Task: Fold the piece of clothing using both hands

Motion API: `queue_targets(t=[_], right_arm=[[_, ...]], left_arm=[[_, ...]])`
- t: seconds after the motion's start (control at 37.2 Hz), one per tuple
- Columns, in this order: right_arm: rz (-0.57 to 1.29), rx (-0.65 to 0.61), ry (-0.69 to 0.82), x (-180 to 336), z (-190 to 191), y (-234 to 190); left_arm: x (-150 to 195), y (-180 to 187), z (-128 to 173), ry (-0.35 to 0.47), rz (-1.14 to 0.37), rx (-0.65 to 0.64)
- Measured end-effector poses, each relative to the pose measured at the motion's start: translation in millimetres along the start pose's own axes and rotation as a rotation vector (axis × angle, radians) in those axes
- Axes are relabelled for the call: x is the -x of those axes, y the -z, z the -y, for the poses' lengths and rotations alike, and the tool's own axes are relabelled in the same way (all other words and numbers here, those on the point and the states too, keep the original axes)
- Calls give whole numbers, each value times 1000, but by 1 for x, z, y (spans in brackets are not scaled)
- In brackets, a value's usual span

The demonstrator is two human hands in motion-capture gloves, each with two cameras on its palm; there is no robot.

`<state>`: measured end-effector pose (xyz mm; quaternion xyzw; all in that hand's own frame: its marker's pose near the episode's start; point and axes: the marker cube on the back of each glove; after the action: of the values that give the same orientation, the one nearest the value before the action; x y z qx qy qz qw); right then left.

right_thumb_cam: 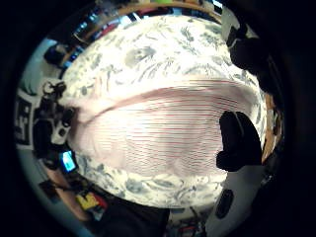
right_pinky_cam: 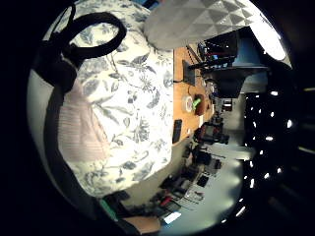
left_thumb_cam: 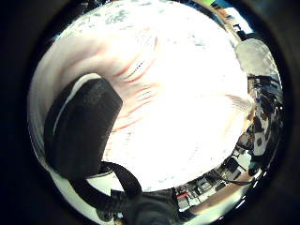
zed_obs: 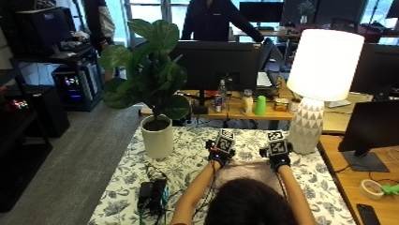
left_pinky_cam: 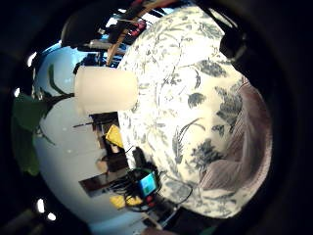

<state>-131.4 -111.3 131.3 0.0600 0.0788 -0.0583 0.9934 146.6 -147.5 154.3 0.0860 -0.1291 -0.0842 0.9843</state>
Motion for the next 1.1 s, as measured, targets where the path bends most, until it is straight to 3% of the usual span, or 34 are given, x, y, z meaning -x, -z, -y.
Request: queue_targets(t=[0.08,0.13,0.19,0.3,0.4,0.48,0.56,0.64,0.7,0.83,0.91,1.1], right_arm=[[5,-29,-18,-9,-1,2],[4,-110,-28,-15,7,4],[-5,-105,-58,-22,4,5],[-25,204,-243,-43,-38,-2],[107,435,-406,-54,-25,-67],[188,514,-476,-52,-30,-90],[252,545,-461,-39,-55,-83],[252,586,-442,-25,-81,-72],[224,616,-457,-20,-85,-76],[196,633,-521,-17,-83,-83],[221,703,-493,-9,-89,-82],[229,710,-461,3,-88,-79]], left_arm=[[-7,6,-6,-128,-129,-120],[-5,12,-14,-156,-148,-150],[-4,19,-26,-184,-179,-159],[-16,20,-58,-312,-338,-43],[-27,0,-73,-395,-469,43],[-27,-31,-83,-344,-439,208],[-30,-61,-92,-272,-386,340],[-37,-75,-102,-317,-382,423],[-38,-78,-104,-332,-377,433],[-28,-83,-98,-202,-275,443],[-33,-80,-92,-221,-317,387],[-36,-78,-93,-236,-364,462]])
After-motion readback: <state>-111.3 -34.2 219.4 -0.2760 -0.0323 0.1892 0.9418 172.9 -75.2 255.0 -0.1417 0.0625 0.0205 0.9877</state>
